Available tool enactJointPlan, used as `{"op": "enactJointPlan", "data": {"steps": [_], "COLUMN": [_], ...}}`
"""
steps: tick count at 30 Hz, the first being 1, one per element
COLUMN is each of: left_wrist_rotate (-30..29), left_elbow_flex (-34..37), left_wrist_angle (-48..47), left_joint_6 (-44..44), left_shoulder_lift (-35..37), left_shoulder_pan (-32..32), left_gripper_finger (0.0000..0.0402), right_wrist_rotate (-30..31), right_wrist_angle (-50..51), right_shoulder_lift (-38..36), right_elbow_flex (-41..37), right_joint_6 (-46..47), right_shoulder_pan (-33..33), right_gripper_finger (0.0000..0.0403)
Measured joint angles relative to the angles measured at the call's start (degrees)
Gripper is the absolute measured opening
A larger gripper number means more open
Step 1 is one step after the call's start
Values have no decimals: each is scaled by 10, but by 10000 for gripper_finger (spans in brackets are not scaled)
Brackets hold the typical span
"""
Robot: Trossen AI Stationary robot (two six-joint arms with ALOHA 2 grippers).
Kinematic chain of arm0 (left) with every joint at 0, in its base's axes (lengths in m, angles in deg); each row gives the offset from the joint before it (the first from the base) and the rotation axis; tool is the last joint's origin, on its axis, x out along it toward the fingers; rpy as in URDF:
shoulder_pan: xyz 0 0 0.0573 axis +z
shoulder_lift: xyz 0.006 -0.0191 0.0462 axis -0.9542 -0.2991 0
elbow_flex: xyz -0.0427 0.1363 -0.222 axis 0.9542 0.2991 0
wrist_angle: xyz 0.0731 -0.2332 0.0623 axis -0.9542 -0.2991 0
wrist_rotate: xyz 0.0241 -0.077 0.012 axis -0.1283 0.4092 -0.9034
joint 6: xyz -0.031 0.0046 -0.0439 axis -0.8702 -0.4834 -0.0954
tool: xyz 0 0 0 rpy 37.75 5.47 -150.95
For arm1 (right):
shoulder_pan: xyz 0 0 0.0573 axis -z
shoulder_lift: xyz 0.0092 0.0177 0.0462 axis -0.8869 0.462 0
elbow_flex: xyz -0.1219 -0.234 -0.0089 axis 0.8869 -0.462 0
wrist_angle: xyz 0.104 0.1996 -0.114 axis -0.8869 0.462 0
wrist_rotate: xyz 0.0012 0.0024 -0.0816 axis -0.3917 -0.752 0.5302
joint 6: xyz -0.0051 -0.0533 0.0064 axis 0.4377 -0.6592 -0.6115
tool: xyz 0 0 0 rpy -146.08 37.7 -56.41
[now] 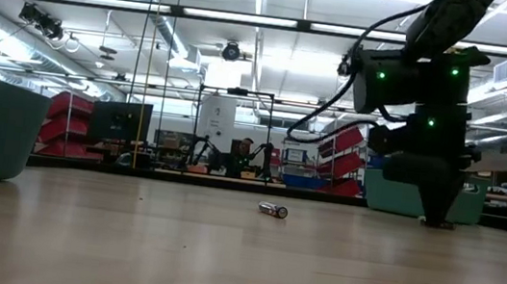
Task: Sort batteries
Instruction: Put the silver battery into the blue bin
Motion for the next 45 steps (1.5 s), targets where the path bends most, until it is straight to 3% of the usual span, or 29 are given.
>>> {"op": "enactJointPlan", "data": {"steps": [4,14,23,28,45], "left_wrist_rotate": [49,124,129,128,127], "left_elbow_flex": [0,0,0,0,0], "left_wrist_angle": [4,44,260,356,362], "left_joint_6": [-40,-132,-135,-134,-135], "left_shoulder_lift": [-33,-165,-300,-363,-376], "left_shoulder_pan": [0,-16,-20,-20,-20], "left_gripper_finger": [125,125,125,125,125], "right_wrist_rotate": [16,-45,-125,-126,-123], "right_wrist_angle": [-77,-336,-585,-717,-773], "right_shoulder_lift": [-46,-143,-151,-122,-94], "right_elbow_flex": [0,-61,-86,-86,-86], "right_joint_6": [-51,-203,-335,-402,-426], "right_shoulder_pan": [4,3,-16,-42,-51], "right_gripper_finger": [3,2,2,2,1]}}
